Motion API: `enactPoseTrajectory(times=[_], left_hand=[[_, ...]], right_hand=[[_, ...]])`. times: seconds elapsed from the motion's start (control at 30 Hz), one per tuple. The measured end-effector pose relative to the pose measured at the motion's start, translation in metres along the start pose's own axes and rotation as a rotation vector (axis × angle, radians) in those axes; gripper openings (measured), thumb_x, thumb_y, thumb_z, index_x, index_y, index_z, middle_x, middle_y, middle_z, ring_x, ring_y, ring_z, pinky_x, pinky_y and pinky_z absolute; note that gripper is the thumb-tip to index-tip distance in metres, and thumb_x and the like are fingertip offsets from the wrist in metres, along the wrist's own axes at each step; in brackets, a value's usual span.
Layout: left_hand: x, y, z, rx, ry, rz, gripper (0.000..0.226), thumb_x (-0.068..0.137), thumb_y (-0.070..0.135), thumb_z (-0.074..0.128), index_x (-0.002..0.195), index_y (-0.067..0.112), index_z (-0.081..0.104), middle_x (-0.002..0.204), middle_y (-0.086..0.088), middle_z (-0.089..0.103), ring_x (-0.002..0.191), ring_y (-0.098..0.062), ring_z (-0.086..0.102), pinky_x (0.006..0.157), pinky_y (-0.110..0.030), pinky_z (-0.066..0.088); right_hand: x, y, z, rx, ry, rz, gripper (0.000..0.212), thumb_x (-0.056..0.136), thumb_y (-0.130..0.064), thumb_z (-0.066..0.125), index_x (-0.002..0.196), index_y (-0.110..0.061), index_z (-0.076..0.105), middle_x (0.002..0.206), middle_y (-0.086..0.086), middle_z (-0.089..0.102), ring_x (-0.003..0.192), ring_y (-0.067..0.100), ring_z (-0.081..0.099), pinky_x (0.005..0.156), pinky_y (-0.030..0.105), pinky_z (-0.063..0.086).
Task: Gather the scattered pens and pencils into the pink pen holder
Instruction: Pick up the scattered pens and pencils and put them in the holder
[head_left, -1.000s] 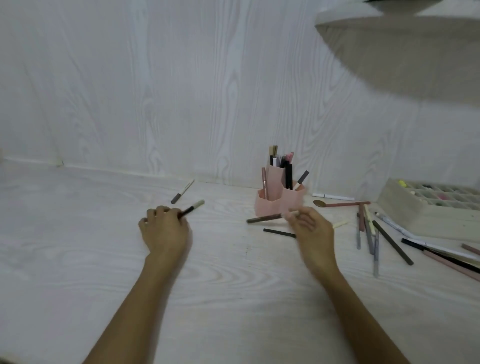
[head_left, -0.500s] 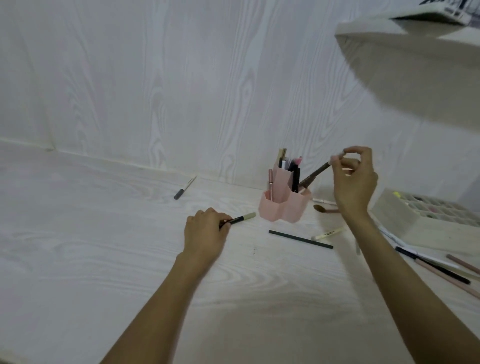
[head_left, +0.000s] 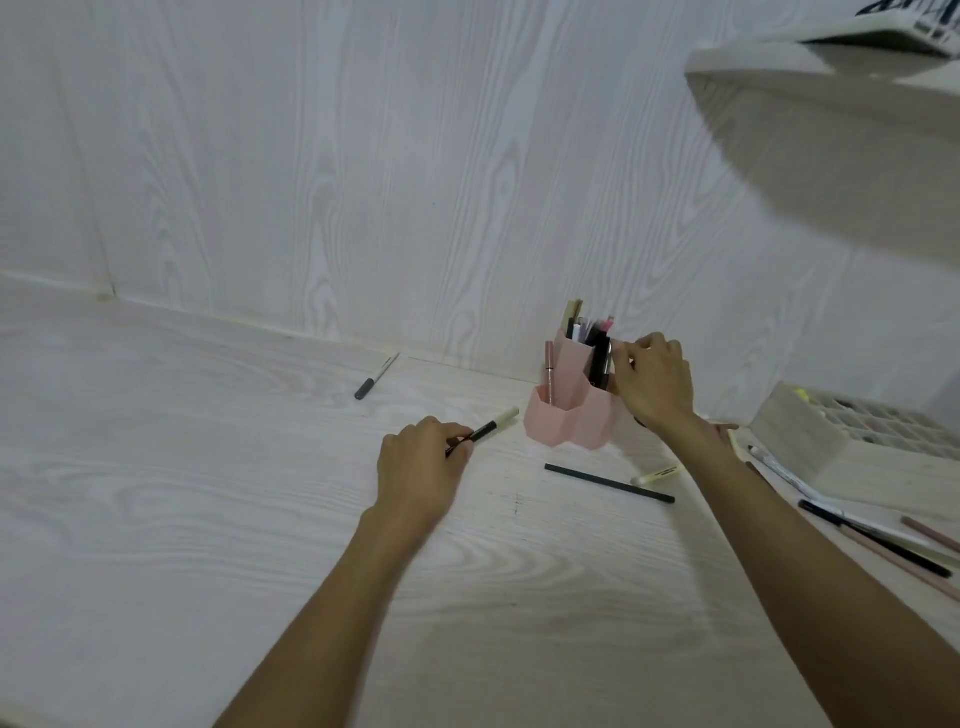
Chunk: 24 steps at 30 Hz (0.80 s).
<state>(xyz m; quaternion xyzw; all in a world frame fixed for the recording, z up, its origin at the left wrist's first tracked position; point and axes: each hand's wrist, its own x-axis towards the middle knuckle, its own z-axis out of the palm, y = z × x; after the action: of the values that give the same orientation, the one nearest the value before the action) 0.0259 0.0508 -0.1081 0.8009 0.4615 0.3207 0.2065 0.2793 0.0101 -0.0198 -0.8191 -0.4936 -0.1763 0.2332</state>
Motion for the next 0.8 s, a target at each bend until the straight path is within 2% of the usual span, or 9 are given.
enactPoseTrajectory(times=[0.07,0.13,0.23,0.33,0.43,0.5,0.6,0.7,0.8], left_hand=[[-0.001,0.001,0.001,-0.071,0.001,-0.027,0.024,0.093,0.036,0.050,0.110,0.036,0.066,0.081,0.013,0.060,0.077,-0.014,0.059,0.061,-0.027,0.037],[-0.001,0.003,0.001,-0.164,0.005,-0.034,0.023,0.092,0.041,0.052,0.109,0.037,0.066,0.081,0.019,0.061,0.075,-0.005,0.059,0.058,-0.021,0.038],[0.000,0.010,0.002,-0.299,-0.001,-0.018,0.021,0.089,0.047,0.056,0.104,0.038,0.068,0.076,0.026,0.063,0.069,0.005,0.061,0.061,-0.020,0.043],[-0.004,0.017,0.006,-0.385,-0.041,0.027,0.017,0.084,0.052,0.059,0.097,0.046,0.067,0.079,0.031,0.064,0.068,0.008,0.061,0.064,-0.022,0.047],[-0.008,0.020,0.009,-0.379,-0.080,0.095,0.011,0.083,0.054,0.058,0.092,0.057,0.063,0.085,0.033,0.063,0.072,0.007,0.061,0.066,-0.021,0.049],[-0.009,0.019,0.010,-0.381,-0.100,0.110,0.010,0.083,0.053,0.059,0.088,0.061,0.061,0.086,0.033,0.064,0.073,0.007,0.062,0.064,-0.018,0.047],[-0.008,0.019,0.010,-0.394,-0.130,0.118,0.014,0.083,0.051,0.061,0.088,0.064,0.061,0.087,0.034,0.064,0.073,0.008,0.062,0.063,-0.015,0.043],[-0.009,0.023,0.011,-0.374,-0.149,0.161,0.016,0.083,0.051,0.061,0.088,0.067,0.060,0.088,0.035,0.064,0.074,0.008,0.062,0.066,-0.017,0.042],[-0.014,0.030,0.014,-0.318,-0.208,0.190,0.013,0.079,0.061,0.057,0.088,0.070,0.057,0.089,0.037,0.063,0.078,0.011,0.061,0.070,-0.019,0.045]], right_hand=[[-0.003,0.003,0.000,0.019,-0.044,0.005,0.039,0.099,-0.028,0.034,0.131,-0.013,0.052,0.127,0.017,0.049,0.118,0.033,0.040,0.095,0.042,0.034],[-0.014,0.001,-0.003,0.170,0.034,0.002,0.039,0.099,-0.026,0.040,0.134,-0.013,0.047,0.128,0.013,0.048,0.117,0.027,0.042,0.094,0.035,0.035],[-0.044,-0.017,-0.004,0.524,0.218,-0.027,0.028,0.096,-0.021,0.047,0.122,-0.014,0.055,0.114,0.006,0.056,0.092,0.010,0.054,0.080,0.024,0.044],[-0.078,-0.038,0.003,0.815,0.060,0.047,0.033,0.094,-0.030,0.052,0.126,-0.020,0.050,0.106,-0.013,0.058,0.089,-0.007,0.054,0.070,0.007,0.043],[-0.099,-0.049,0.011,0.922,-0.067,0.050,0.038,0.092,-0.036,0.055,0.128,-0.030,0.043,0.101,-0.029,0.054,0.091,-0.014,0.056,0.072,0.001,0.043],[-0.104,-0.052,0.012,0.981,-0.072,0.035,0.029,0.092,-0.026,0.057,0.117,-0.037,0.046,0.101,-0.027,0.056,0.088,-0.014,0.058,0.074,0.002,0.044],[-0.105,-0.049,0.009,1.014,-0.051,0.032,0.029,0.090,-0.015,0.059,0.103,-0.040,0.052,0.095,-0.020,0.062,0.083,-0.008,0.062,0.073,0.007,0.048],[-0.107,-0.040,0.007,1.066,-0.077,0.082,0.030,0.085,-0.019,0.067,0.111,-0.026,0.055,0.095,-0.006,0.066,0.085,0.002,0.065,0.075,0.015,0.052],[-0.113,-0.033,0.009,1.117,-0.081,0.141,0.037,0.082,-0.016,0.071,0.113,-0.023,0.054,0.100,-0.002,0.065,0.085,0.003,0.065,0.074,0.015,0.052]])
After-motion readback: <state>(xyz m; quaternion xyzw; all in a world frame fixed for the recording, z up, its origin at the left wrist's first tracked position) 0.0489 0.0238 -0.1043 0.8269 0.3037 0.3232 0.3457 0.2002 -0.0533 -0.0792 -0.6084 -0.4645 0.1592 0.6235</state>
